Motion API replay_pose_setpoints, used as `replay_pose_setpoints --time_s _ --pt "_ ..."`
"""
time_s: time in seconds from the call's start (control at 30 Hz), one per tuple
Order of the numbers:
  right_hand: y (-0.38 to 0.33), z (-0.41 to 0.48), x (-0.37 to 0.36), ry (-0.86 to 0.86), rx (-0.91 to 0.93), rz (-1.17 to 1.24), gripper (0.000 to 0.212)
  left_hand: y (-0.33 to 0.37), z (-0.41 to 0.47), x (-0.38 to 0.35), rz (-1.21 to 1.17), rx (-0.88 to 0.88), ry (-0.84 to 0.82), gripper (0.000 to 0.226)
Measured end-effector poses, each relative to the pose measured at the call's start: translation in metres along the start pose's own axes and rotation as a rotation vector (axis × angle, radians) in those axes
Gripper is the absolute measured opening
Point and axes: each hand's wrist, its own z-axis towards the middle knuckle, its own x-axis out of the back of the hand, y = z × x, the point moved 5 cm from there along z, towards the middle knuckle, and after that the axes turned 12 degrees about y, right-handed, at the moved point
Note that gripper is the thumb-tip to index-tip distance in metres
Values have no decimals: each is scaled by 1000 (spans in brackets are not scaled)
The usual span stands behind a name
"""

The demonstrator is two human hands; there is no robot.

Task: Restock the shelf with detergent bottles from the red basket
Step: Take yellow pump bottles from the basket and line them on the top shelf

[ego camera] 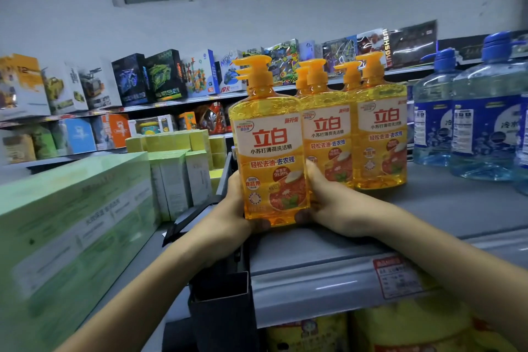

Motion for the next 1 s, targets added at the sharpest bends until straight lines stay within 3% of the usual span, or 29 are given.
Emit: replay_pose_setpoints --time_s 0.17,0.3,0.37,0.53,0.67,0.73,0.83,0.93,1.0 --pt "-2 0 1 14 -53 -1 103 8 -2 -3 5 -63 3 83" --pt "-14 -6 9 22 -85 41 100 22 -11 2 47 -107 0 99" --pt "-20 -14 15 26 -90 -49 93 29 -21 7 98 -66 18 100" --pt "-35 -58 49 246 -28 -281 54 60 -61 18 545 -155 251 65" --pt "-23 -144 79 497 22 -281 26 108 -133 -32 813 -482 487 32" --pt "-3 -206 90 564 -25 -176 16 127 -168 -82 855 -638 416 17" --pt "48 -310 92 593 -219 -49 13 137 -219 -167 815 -680 203 11" --pt "108 -420 84 602 -507 67 27 137 -274 -250 735 -678 68 23" --pt "140 -499 77 721 -679 160 31 140 -312 -304 660 -677 3 32"
